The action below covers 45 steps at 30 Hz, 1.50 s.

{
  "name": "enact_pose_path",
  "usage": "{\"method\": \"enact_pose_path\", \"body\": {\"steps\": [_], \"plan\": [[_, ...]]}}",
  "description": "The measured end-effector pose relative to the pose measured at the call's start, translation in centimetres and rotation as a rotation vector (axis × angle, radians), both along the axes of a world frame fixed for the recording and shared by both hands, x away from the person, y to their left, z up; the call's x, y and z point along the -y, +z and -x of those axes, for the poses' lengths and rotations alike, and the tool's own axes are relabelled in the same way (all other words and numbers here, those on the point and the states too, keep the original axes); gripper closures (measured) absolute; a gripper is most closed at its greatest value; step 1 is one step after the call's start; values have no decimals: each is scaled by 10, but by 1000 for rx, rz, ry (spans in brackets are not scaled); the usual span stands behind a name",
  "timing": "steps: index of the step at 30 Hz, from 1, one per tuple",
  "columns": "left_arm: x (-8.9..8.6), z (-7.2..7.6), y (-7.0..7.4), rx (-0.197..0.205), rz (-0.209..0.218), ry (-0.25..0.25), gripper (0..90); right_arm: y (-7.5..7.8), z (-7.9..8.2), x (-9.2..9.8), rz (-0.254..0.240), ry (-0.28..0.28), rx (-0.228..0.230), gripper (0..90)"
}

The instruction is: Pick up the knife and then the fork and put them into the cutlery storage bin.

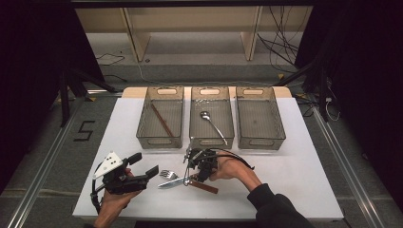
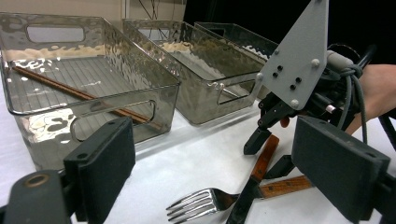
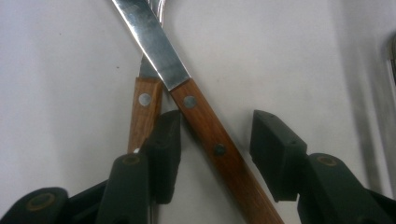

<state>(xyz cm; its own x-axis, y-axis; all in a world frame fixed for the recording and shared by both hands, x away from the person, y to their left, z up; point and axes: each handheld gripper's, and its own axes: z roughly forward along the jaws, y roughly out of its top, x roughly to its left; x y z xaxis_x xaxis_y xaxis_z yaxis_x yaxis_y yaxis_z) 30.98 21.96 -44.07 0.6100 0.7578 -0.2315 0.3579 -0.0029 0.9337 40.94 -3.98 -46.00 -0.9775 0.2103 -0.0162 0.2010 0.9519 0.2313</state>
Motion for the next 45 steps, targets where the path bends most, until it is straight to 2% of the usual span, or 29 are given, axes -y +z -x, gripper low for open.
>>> {"method": "enact_pose_path", "body": {"steps": [6, 7, 11, 14, 16, 19, 25, 32, 33, 36, 45], "plan": [[0, 0, 0, 0, -1, -1, 131, 1, 3, -4, 14, 7, 1, 611], [0, 0, 0, 0, -1, -1, 131, 1, 4, -5, 27, 14, 1, 621], [0, 0, 0, 0, -3, -1, 131, 1, 7, -7, 25, 39, 30, 646], [0, 0, 0, 0, -1, -1, 131, 3, 9, -10, 65, 60, 33, 665], [0, 0, 0, 0, -1, -1, 131, 2, 11, -10, 57, 81, 55, 677], [0, 0, 0, 0, -3, -1, 131, 3, 12, -11, 76, 104, 57, 689], [0, 0, 0, 0, -1, -1, 131, 4, 14, -10, 83, 150, 72, 717], [0, 0, 0, 0, -4, -1, 131, 4, 15, -9, 67, 182, 90, 758], [0, 0, 0, 0, -3, -1, 131, 5, 16, -8, 82, 188, 83, 763], [0, 0, 0, 0, -4, -1, 131, 5, 16, -8, 80, 211, 90, 769], [0, 0, 0, 0, -1, 1, 131, 7, 16, -7, 60, 199, 85, 773]]}}
